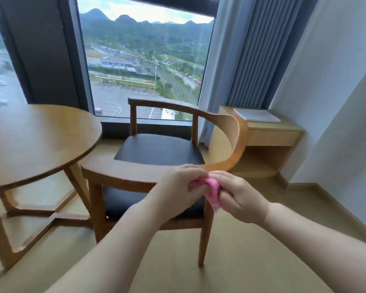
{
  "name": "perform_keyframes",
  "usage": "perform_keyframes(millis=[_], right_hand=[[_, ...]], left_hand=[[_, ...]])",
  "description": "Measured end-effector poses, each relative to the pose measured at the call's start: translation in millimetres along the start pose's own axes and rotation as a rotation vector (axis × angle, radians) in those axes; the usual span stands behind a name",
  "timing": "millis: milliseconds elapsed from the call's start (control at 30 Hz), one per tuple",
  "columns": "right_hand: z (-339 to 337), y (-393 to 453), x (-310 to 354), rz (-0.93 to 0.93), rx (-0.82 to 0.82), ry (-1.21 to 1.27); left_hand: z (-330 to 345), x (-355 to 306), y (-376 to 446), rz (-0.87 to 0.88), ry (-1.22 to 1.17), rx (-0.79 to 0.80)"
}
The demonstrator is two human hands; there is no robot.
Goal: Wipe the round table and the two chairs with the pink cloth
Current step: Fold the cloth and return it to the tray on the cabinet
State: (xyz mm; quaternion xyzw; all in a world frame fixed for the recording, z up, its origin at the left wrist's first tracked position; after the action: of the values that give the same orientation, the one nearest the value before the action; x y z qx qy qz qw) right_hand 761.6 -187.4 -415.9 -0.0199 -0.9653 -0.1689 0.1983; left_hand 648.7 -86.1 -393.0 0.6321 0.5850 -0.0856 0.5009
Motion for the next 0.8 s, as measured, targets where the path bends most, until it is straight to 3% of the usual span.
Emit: perform_keyframes(millis=[267,433,500,567,667,800], right_hand=[[-286.6,106.0,87.2,0.072,-0.023,0.223],[-463.7,136.2,101.9,0.181,-0.054,0.149],[-527.7,138.5,97.2,0.208,-0.112,0.243],[-582.2,137.7,90.6,0.196,-0.160,0.307],[-648.0,134.9,72.8,0.203,-0.321,0.207],[-690.8,139.1,47.9,0.200,-0.451,0.174]], left_hand=[[-129.0,-192.8,229.4,-0.236,-0.088,-0.125],[-161.1,-320.5,366.8,-0.295,0.070,0.004],[-165.7,-362.9,410.3,-0.291,0.121,0.015],[-166.7,-394.5,443.0,-0.281,0.161,0.008],[-163.7,-417.8,474.9,-0.285,0.169,-0.055],[-151.0,-411.6,498.5,-0.313,0.101,-0.075]])
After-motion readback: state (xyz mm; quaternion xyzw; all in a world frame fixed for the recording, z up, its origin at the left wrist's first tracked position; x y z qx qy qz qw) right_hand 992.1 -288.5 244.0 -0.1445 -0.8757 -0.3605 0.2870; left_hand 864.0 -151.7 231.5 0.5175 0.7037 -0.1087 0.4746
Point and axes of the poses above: each hand's wrist, its own y-axis towards the middle knuckle, its own z-axis out of the palm, x = y × z, the point moved 6 cm from there along y, towards the middle knuckle, and after that the axes turned 9 degrees about -y, right-handed, at the moved point
